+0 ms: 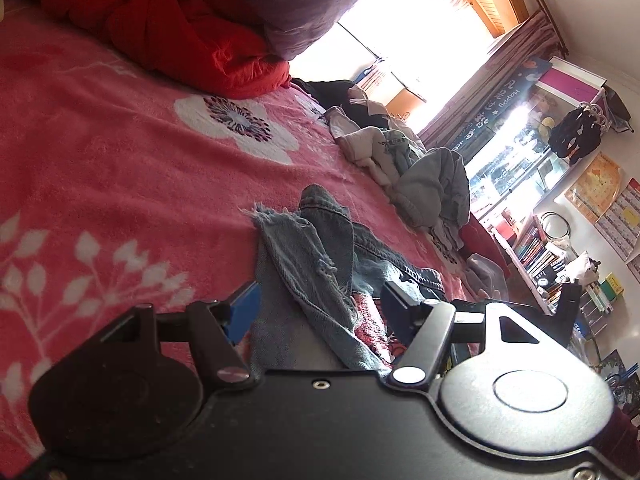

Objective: Fold clothes

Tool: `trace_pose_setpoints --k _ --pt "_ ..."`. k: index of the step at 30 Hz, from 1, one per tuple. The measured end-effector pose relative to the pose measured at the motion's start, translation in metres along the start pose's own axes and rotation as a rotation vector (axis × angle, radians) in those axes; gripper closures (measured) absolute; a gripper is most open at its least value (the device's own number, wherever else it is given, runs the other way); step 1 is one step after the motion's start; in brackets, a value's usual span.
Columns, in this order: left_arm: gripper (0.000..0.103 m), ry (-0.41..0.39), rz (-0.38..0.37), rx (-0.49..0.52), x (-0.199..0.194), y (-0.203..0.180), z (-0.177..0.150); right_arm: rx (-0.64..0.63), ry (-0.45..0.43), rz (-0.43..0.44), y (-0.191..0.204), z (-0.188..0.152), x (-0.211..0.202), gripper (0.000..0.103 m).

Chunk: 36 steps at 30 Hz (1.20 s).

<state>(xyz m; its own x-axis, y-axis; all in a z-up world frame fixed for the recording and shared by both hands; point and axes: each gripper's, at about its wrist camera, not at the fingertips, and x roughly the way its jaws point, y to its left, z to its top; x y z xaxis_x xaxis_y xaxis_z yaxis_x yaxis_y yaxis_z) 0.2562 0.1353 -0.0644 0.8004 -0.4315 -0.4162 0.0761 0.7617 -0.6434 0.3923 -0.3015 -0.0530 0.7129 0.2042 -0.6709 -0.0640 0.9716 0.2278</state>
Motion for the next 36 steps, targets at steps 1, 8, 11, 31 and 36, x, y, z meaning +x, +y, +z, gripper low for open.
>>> trace_pose_setpoints --k 1,8,11,31,36 --pt "0.037 -0.001 0.005 0.006 0.0 -0.001 0.0 0.013 -0.02 0.019 0.002 -0.005 -0.011 0.069" --pt "0.037 0.02 0.041 -0.019 0.024 0.009 0.018 0.084 -0.073 0.174 0.039 -0.076 -0.073 0.066" --pt "0.037 0.05 0.035 -0.082 0.036 0.022 0.026 0.114 -0.077 0.199 0.048 -0.106 -0.082 0.065" --pt "0.098 0.014 0.119 0.085 0.054 -0.009 0.029 0.046 -0.066 0.308 0.09 -0.118 -0.056 0.049" --pt "0.099 -0.088 0.157 0.125 0.014 -0.018 0.041 0.069 -0.062 0.319 0.086 -0.117 -0.053 0.049"
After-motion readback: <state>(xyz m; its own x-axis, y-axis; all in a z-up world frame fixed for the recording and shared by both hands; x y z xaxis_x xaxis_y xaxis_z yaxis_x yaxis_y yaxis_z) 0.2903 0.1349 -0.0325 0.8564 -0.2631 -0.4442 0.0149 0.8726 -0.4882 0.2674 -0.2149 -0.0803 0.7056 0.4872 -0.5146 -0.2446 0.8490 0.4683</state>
